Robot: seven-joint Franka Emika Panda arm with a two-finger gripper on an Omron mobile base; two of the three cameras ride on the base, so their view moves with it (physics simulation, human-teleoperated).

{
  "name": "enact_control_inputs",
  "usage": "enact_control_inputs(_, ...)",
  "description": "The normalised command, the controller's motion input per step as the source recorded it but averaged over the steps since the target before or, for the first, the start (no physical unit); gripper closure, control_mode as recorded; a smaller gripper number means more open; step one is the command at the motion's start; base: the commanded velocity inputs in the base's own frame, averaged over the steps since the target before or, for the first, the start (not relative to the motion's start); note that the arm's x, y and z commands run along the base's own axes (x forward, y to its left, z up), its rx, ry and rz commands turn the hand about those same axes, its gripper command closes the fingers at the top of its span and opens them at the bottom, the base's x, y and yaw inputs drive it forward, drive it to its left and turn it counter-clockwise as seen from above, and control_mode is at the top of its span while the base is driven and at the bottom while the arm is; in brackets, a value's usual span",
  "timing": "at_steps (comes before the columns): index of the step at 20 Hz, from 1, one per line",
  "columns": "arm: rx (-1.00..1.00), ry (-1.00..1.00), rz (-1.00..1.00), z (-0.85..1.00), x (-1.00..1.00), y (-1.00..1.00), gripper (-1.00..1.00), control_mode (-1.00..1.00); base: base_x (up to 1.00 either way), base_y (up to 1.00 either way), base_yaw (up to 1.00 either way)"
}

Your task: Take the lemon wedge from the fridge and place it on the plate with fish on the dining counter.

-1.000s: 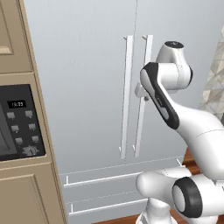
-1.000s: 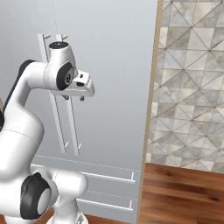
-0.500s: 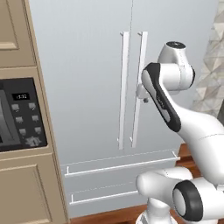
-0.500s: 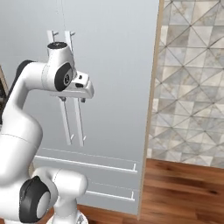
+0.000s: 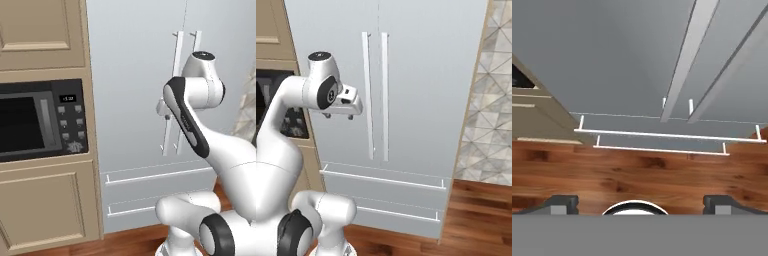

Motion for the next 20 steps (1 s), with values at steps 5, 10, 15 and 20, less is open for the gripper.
enact_control_inputs(5, 0.00, 0.00, 0.00, 0.00, 0.00, 0.00, -1.00, 1.00, -0.83, 0.04, -0.01)
enact_control_inputs(10, 0.00, 0.00, 0.00, 0.00, 0.00, 0.00, -1.00, 1.00, -0.82, -0.09, -0.02)
enact_control_inputs(15, 0.00, 0.00, 0.00, 0.00, 0.00, -0.08, -1.00, -1.00, -0.05, -0.05, 0.00)
enact_control_inputs(20, 0.00, 0.00, 0.00, 0.00, 0.03, -0.47, -1.00, -1.00, 0.00, 0.00, 0.00)
